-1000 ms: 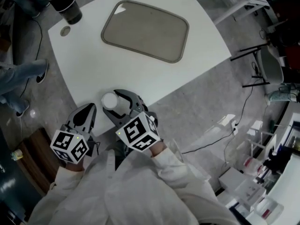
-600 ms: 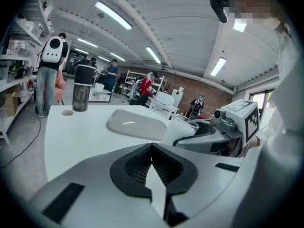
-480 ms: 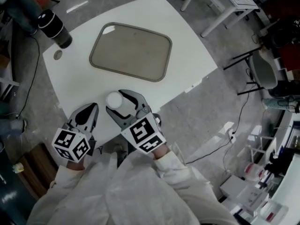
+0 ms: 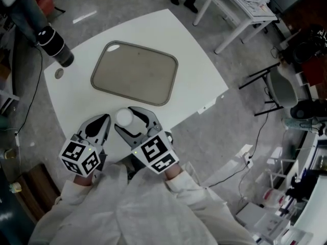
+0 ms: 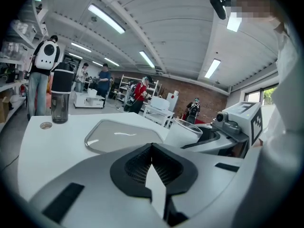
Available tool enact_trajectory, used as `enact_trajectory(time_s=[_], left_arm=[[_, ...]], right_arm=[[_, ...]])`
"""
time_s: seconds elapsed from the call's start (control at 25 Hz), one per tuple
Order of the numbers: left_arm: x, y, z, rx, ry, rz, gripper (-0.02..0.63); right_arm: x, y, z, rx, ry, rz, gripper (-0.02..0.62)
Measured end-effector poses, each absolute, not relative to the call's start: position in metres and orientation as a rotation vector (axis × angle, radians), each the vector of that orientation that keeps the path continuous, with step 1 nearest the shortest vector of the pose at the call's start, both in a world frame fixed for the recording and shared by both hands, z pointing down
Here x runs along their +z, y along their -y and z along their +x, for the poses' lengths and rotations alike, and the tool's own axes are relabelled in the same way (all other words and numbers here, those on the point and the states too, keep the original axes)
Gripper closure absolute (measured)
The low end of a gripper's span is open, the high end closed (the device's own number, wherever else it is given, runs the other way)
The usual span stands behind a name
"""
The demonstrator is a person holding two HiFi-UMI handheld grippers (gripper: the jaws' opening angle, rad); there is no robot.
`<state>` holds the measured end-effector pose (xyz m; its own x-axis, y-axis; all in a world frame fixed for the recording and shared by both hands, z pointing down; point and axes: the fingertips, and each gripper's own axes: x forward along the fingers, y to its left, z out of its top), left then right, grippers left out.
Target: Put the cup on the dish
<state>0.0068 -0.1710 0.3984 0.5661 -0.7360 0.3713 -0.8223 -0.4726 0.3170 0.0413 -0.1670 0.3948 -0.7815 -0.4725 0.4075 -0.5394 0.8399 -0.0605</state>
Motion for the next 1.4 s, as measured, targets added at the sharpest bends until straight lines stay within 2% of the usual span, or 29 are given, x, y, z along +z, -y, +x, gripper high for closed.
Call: enact_trajectory(time_s=[0.56,1.4], left_arm=[[0.391,0.188,0.025,0.28,1.213,2.383,0.598],[0.393,0.191,0.011,0.326,1.169,2.391,0.598]], right_arm=[[0.395,0.199,0.065,0.296,2.619,0.872,0.334],[0.393,0.205,0.048,0.321,2.602,0.885,0.336]])
